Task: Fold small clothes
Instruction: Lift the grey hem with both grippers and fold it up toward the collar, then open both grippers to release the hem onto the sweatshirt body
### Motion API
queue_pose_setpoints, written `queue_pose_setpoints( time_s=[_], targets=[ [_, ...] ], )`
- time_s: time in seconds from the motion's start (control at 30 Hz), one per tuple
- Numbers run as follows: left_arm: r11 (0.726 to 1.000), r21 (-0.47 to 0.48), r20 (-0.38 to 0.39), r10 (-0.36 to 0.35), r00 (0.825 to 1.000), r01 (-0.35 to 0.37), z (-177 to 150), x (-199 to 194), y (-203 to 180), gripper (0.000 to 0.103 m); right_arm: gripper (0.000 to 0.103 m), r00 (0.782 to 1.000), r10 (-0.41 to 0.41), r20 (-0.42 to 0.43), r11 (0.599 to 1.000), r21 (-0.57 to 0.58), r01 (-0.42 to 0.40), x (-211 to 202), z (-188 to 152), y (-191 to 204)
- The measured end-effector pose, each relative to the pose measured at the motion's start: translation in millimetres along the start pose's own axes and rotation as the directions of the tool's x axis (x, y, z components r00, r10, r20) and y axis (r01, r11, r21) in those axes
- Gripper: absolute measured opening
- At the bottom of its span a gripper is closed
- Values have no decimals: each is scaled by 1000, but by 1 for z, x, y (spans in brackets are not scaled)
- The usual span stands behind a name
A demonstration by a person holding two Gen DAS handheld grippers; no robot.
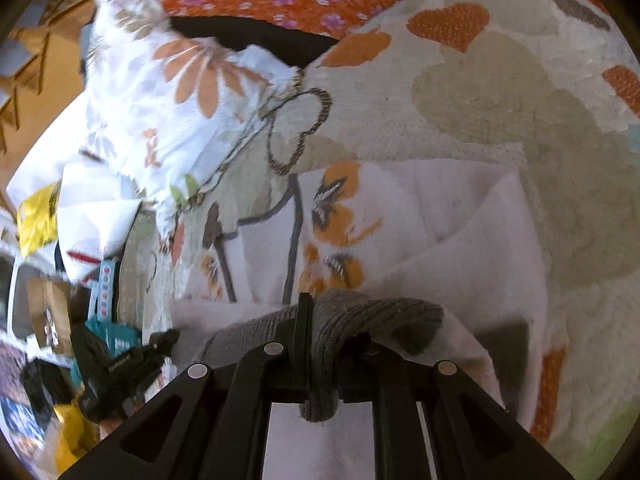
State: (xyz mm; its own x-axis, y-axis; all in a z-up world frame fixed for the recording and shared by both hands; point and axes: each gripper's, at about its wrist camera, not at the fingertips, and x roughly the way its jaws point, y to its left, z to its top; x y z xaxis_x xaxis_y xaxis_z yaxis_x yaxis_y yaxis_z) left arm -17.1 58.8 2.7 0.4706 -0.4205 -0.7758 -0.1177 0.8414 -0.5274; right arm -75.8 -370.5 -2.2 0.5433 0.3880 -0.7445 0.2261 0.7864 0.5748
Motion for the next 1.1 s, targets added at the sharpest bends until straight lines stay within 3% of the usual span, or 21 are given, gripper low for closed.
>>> queue_pose_setpoints(
  time_s=[0.13, 0.3, 0.47, 0.53, 0.73, 0.97, 1.03, 1.1],
  targets=[
    [999, -39, 41, -28, 999, 29, 15, -8, 9, 44, 25, 1000, 11, 0, 1000, 19, -11, 14, 11, -2],
    [999, -37, 68, -12, 998, 15, 17, -27, 15, 53, 52, 998, 5, 62, 999, 45, -8, 7, 22, -3],
    [999, -14, 46, 37, 998, -36, -3, -46, 22, 54, 54, 992, -30, 125, 999, 27, 27, -25, 29, -4],
    [999, -12, 41, 47, 998, -47, -17, -58, 26, 60, 55, 989, -49, 136, 999, 9, 49, -39, 24, -6],
    [998, 21, 21, 61, 998, -62, -74, -90, 36, 67, 63, 981, -145, 130, 985, -74, 156, -75, -24, -18],
    [992, 70, -11, 109, 994, -108, -144, -113, 47, 70, 63, 954, -281, 106, 947, -129, 293, -72, -85, -39],
    [988, 74, -5, 133, 991, -133, -159, -121, 50, 70, 35, 945, -309, 106, 934, -152, 322, -69, -91, -47],
    [983, 75, 6, 165, 986, -165, -170, -130, 53, 70, 34, 922, -359, 146, 920, -110, 376, -74, -85, -61]
  ],
)
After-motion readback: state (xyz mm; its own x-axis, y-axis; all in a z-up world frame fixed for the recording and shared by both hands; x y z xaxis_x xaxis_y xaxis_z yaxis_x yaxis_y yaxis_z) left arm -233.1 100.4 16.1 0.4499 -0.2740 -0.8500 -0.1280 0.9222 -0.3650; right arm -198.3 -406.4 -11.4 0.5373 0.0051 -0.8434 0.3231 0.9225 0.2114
